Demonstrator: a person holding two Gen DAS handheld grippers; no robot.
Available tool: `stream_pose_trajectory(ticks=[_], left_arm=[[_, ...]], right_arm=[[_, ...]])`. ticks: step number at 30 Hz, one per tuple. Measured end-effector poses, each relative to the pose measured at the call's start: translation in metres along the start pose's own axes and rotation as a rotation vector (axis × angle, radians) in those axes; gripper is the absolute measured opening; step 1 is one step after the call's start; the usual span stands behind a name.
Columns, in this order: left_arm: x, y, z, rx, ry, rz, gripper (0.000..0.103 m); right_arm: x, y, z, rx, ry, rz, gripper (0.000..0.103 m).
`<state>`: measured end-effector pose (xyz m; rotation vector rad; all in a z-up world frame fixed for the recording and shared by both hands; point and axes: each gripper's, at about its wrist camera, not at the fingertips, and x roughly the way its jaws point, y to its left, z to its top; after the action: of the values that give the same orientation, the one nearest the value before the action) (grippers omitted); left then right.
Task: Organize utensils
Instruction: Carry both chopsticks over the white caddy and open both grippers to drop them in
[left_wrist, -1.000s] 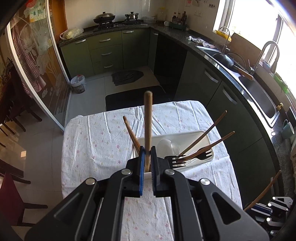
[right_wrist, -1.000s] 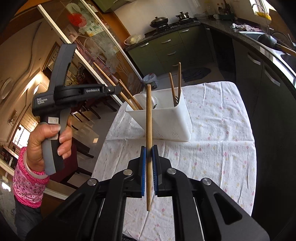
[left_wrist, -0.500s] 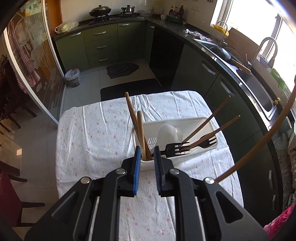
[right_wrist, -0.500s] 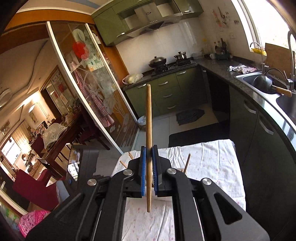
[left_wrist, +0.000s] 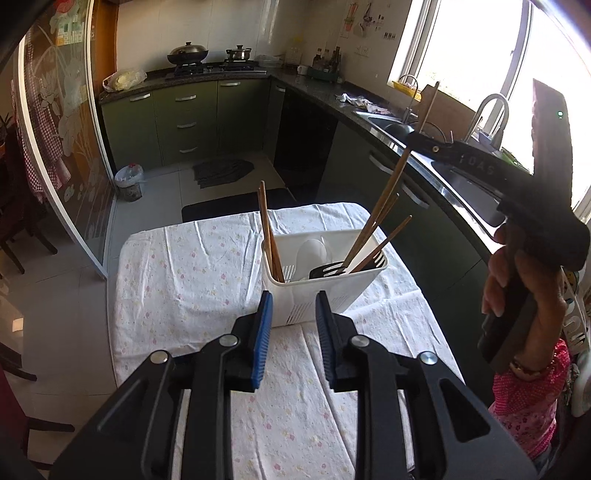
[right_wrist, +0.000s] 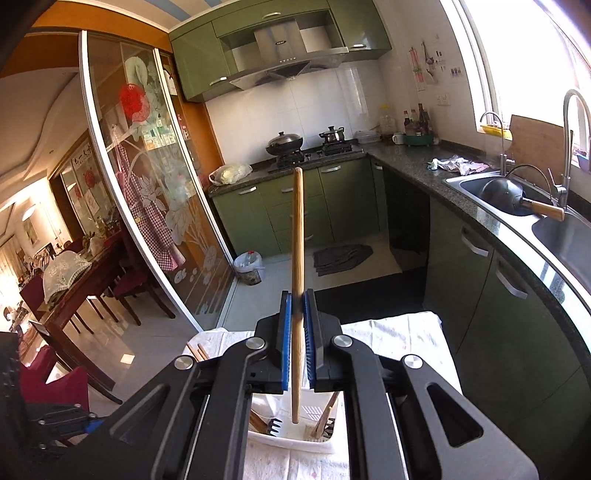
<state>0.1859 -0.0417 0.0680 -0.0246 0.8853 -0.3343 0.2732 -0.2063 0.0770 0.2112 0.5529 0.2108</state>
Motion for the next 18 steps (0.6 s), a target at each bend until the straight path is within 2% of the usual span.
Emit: stream_pose_trajectory(ticks=[8, 16, 18], left_arm=[[-0.011, -0.001, -0.043, -0.004, -0.014, -0.079, 0.023], [-0.001, -0.001, -0.066, -0.003, 0.017, -0.090, 0.023], [0.001, -0.001, -0.069, -0.005, 0.024, -0.088, 0.023]], right_arm=[[0.028, -0.002, -0.053, -0.025, 0.029, 0.001, 0.008], [0.031, 0.003, -0.080, -0.051, 0.046, 0.014, 0.009], [0.027, 0.003, -0.085, -0.051, 0.042, 0.017, 0.031]])
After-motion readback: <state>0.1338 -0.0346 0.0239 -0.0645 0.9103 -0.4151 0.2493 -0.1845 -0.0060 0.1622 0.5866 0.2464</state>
